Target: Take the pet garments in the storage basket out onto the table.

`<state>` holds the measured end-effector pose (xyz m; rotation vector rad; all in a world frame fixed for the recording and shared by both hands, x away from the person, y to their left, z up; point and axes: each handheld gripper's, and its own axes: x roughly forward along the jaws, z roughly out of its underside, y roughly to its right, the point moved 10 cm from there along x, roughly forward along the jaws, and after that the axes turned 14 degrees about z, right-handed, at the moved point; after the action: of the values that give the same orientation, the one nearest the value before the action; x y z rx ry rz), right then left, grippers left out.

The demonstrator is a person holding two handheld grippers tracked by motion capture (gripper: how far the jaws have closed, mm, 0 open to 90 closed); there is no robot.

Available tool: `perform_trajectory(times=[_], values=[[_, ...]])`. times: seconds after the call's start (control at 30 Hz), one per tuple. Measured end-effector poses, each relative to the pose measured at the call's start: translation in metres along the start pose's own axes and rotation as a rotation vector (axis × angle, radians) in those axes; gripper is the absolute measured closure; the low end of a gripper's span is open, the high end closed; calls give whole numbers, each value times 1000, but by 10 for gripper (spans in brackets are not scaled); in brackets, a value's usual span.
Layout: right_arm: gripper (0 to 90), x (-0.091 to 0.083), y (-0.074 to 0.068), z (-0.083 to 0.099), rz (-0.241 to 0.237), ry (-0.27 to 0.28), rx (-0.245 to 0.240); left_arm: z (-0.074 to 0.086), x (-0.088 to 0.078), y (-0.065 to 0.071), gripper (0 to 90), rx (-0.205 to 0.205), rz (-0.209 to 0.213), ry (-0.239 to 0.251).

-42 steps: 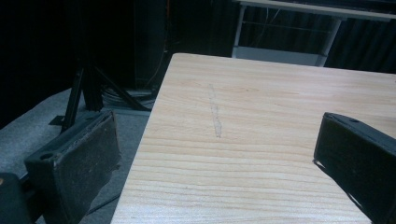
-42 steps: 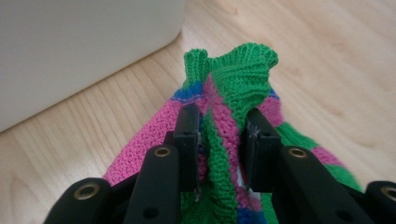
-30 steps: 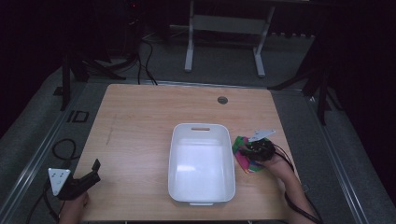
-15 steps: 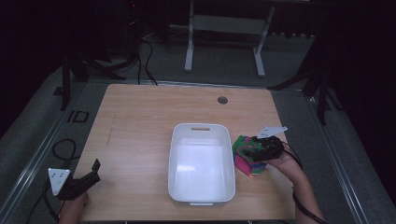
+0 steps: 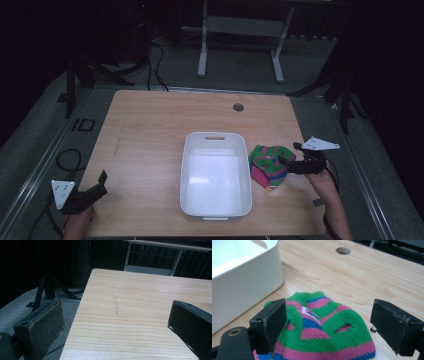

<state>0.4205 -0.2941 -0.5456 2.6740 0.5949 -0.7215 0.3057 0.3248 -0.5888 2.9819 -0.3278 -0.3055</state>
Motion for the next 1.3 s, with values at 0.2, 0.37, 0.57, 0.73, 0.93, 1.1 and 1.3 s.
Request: perform_trajectory(times=[0.2, 0.37, 0.57, 0.73, 0.93, 1.1, 1.3], values=[[134, -6, 14, 20, 59, 19, 54, 0, 0, 0, 9, 0, 0, -2], [134, -10, 22, 38, 116, 29, 101, 0, 0, 0, 9, 1, -1, -2], [134, -18, 32, 61, 209, 43, 173, 0, 0, 0, 9, 0, -4, -1], [134, -24, 39, 79, 287, 47, 219, 0, 0, 0, 9, 1, -5, -2], [134, -35, 48, 94, 405, 78, 288, 0, 1, 0, 9, 4, -5, -2], [134, -46, 54, 100, 445, 97, 345, 0, 0, 0, 9, 4, -4, -1], [134, -51, 52, 105, 475, 94, 347, 0, 0, 1, 9, 6, -4, -2]])
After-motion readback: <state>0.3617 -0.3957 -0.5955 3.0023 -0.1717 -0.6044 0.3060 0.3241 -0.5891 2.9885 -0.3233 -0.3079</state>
